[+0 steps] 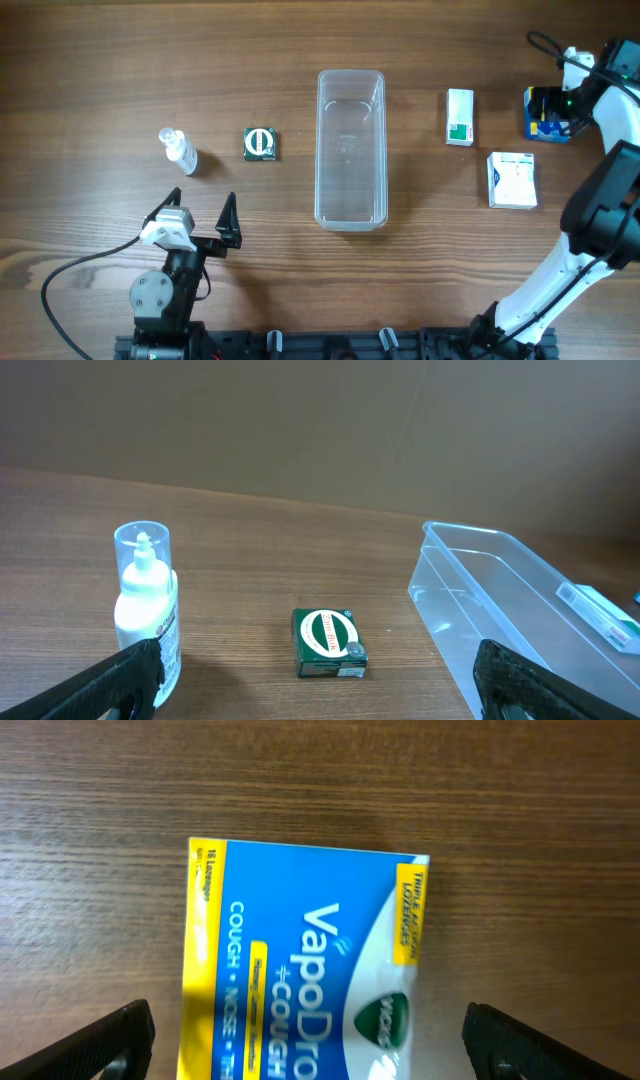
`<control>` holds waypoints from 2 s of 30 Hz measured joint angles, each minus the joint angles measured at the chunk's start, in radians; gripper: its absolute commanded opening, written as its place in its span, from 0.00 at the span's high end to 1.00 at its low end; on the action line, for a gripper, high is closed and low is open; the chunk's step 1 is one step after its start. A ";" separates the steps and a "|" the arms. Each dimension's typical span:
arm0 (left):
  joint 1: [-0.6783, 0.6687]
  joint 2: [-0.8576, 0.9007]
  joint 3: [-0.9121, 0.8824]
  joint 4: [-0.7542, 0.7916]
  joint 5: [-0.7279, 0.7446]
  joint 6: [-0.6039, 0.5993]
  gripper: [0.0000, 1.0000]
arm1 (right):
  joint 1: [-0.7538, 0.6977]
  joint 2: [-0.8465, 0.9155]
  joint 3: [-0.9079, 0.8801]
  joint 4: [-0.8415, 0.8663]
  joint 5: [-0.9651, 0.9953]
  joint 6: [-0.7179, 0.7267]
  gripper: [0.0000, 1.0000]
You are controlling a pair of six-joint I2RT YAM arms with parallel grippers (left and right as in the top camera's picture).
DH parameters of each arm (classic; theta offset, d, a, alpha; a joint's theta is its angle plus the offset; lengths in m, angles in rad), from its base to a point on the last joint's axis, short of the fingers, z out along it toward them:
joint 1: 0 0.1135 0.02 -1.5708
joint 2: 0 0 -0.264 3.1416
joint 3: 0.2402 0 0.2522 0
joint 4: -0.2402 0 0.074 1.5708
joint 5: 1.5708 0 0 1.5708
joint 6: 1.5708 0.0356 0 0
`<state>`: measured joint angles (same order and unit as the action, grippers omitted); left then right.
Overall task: Pack container
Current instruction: 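Reach right gripper to the blue VapoDrops box and grasp it, then carry blue box with right gripper into the clear container, release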
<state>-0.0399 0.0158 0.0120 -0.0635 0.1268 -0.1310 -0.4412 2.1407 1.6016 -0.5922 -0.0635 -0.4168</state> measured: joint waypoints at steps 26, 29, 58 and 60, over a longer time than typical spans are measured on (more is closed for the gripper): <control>0.000 0.000 0.000 0.000 0.000 0.000 0.00 | 0.000 0.078 0.006 0.038 -0.006 0.143 0.28; 0.000 0.000 0.000 0.000 0.000 0.000 0.00 | 0.000 0.053 0.006 0.027 -0.007 0.182 0.28; 0.000 0.000 0.000 0.000 0.000 0.000 0.00 | 0.925 -0.231 0.013 -0.288 0.053 0.878 0.20; 0.000 0.000 0.000 0.000 0.000 0.000 0.00 | 0.925 -0.179 0.013 -0.269 0.075 0.892 0.20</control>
<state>-0.0399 0.0158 0.0120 -0.0635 0.1268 -0.1314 0.4835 1.9617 1.6146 -0.8616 0.0116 0.4747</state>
